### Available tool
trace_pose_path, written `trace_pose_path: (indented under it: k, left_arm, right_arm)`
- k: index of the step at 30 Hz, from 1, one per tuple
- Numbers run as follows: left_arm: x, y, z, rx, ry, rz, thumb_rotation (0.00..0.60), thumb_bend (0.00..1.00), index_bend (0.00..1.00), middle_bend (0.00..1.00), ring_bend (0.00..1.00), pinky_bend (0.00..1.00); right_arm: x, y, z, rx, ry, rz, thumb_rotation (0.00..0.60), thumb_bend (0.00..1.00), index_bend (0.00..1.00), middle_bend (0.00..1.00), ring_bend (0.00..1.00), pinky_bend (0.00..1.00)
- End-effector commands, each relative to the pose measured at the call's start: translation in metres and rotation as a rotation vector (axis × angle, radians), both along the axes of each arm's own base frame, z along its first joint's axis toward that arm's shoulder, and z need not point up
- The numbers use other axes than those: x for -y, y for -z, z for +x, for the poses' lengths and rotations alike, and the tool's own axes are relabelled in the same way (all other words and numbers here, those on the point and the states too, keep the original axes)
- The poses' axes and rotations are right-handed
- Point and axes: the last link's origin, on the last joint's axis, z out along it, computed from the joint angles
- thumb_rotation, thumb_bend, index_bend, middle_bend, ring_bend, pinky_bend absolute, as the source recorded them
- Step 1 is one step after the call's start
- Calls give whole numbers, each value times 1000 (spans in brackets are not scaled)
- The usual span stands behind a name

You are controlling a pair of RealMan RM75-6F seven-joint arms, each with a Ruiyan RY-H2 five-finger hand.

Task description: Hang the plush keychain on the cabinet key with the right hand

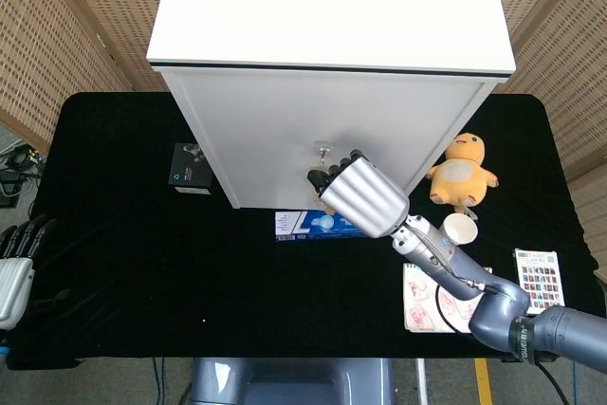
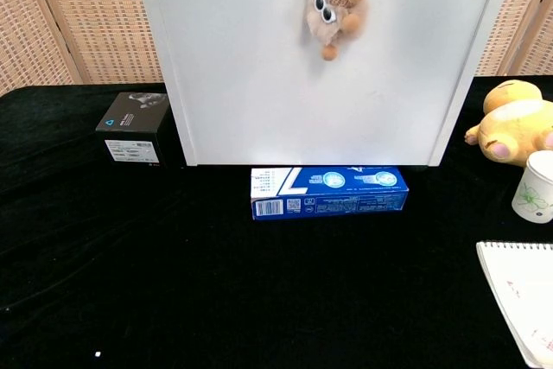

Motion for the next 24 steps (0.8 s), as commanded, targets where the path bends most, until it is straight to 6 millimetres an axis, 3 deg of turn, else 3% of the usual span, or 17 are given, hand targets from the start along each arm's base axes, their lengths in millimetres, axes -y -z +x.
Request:
trace_pose_path:
  k: [1,24]
  left_arm:
    - [0,0,0,0,-1,-1,600,0,0,0,0,0]
    - [-1,-3,-1,11,-3,2,600,0,0,0,0,0]
  right_arm:
    - [2,5,7,-10,-6,-33,600,618,718,969,980,1000]
    - [15,16,27,-33,49,-92,600,616,718,969,980,1000]
